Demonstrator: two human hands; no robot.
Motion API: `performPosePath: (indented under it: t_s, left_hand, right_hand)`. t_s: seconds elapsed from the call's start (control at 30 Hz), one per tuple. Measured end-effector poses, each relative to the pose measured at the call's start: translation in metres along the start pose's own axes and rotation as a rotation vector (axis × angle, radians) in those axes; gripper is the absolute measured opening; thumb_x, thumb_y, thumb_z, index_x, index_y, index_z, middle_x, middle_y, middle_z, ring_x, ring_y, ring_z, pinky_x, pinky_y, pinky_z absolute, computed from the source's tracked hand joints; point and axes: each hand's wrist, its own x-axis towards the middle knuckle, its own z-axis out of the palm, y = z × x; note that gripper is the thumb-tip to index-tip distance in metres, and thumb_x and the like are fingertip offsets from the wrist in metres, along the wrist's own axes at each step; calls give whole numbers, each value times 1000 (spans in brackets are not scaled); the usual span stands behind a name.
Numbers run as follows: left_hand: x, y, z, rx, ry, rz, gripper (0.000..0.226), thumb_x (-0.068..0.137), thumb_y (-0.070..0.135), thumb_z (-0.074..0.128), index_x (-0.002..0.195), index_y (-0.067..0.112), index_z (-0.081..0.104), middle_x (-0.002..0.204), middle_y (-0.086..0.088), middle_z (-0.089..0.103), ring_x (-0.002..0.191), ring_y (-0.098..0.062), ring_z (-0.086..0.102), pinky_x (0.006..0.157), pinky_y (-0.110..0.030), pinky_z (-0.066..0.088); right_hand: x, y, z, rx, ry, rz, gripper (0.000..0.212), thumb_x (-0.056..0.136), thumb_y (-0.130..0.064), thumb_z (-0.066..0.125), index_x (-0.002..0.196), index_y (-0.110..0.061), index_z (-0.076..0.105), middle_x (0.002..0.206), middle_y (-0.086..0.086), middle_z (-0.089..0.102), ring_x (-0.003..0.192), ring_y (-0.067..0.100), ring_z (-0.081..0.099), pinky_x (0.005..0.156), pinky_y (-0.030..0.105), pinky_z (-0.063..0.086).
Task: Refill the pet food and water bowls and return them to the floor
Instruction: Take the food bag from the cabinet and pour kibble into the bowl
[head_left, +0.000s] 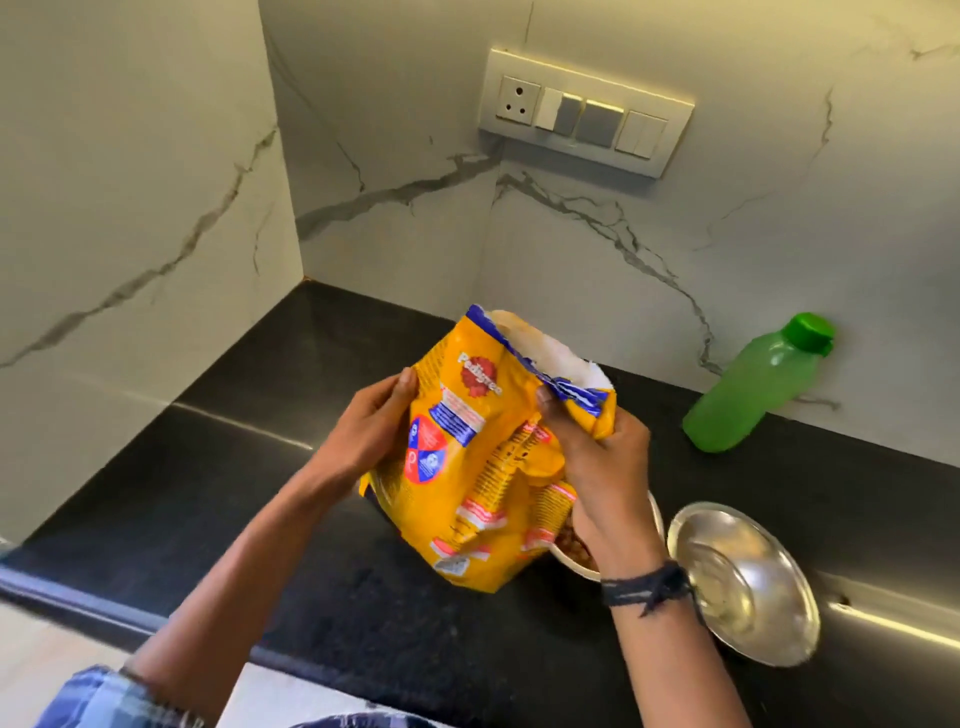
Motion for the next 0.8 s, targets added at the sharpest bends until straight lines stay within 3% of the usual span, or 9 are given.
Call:
performPosePath:
  t_s: [0.1, 0.23, 0.33, 0.4, 0.47, 0.53, 0.63, 0.73, 0.8]
  left_hand:
    - [22, -3, -23, 113, 34, -8, 32, 101, 44, 39, 102, 27, 66, 86, 11, 77, 80, -6, 74, 63, -16, 56]
    - [40, -14, -36, 235, 200, -7, 40, 104, 42, 37, 106, 11, 61, 99, -3, 70, 93, -19, 67, 81, -34, 54]
    - [26, -25, -35, 288, 356, -3, 33, 102, 49, 34, 115, 27, 54, 112, 3, 64, 106, -17, 61, 89, -34, 50]
    - [4, -30, -31, 219, 346, 3, 52, 95, 63, 37, 133, 28, 46, 126, 4, 60, 111, -12, 59, 91, -32, 48]
    - [-21, -35, -25, 111, 303, -3, 80, 83, 77, 42, 147, 31, 33, 146, 3, 48, 125, -12, 53, 103, -39, 46]
    - [-45, -37, -14, 90, 295, 11, 91, 73, 85, 47, 148, 38, 27, 153, 10, 38, 136, -10, 42, 112, -46, 38]
    - [-71, -31, 8, 208, 303, 56, 93, 64, 86, 57, 143, 51, 23, 150, 18, 36, 135, -6, 40, 112, -47, 37]
    - [-73, -27, 21, 298, 235, 49, 125, 55, 79, 73, 153, 38, 6, 160, 5, 24, 147, -18, 28, 114, -53, 34]
    - [-64, -26, 24, 348, 172, 20, 140, 49, 79, 76, 154, 35, -5, 164, 2, 13, 151, -18, 16, 118, -50, 28]
  right_hand:
    - [7, 16, 31, 35, -3, -35, 21, 83, -14, 76, 103, -21, 74, 97, -3, 78, 93, 16, 74, 78, 32, 60]
    - [10, 41, 59, -37, 24, 0, 15, 83, -17, 77, 92, -27, 73, 84, -12, 77, 84, 5, 73, 73, 27, 59]
    - [7, 54, 65, -100, -24, 18, 17, 83, -24, 77, 100, -23, 72, 93, -7, 76, 88, 6, 72, 80, 30, 60]
    - [9, 55, 61, -151, -101, -38, 24, 80, -34, 79, 101, -27, 71, 95, -11, 76, 91, 4, 71, 76, 24, 58]
    - [13, 55, 50, -205, -239, -58, 39, 72, -46, 81, 105, -33, 68, 102, -16, 75, 95, 2, 70, 75, 21, 57]
    - [15, 60, 32, -248, -421, -1, 65, 64, -52, 85, 122, -38, 58, 118, -19, 69, 109, 1, 65, 85, 24, 56]
    - [11, 81, 5, -396, -626, 130, 95, 57, -51, 92, 136, -48, 39, 134, -27, 55, 124, -5, 52, 95, 22, 50]
    - [-3, 102, 4, -485, -668, 200, 100, 54, -45, 95, 137, -46, 39, 131, -27, 57, 121, -4, 55, 93, 21, 52]
    - [-14, 111, 15, -495, -628, 145, 91, 59, -41, 93, 136, -40, 44, 127, -25, 62, 117, -5, 58, 95, 23, 53]
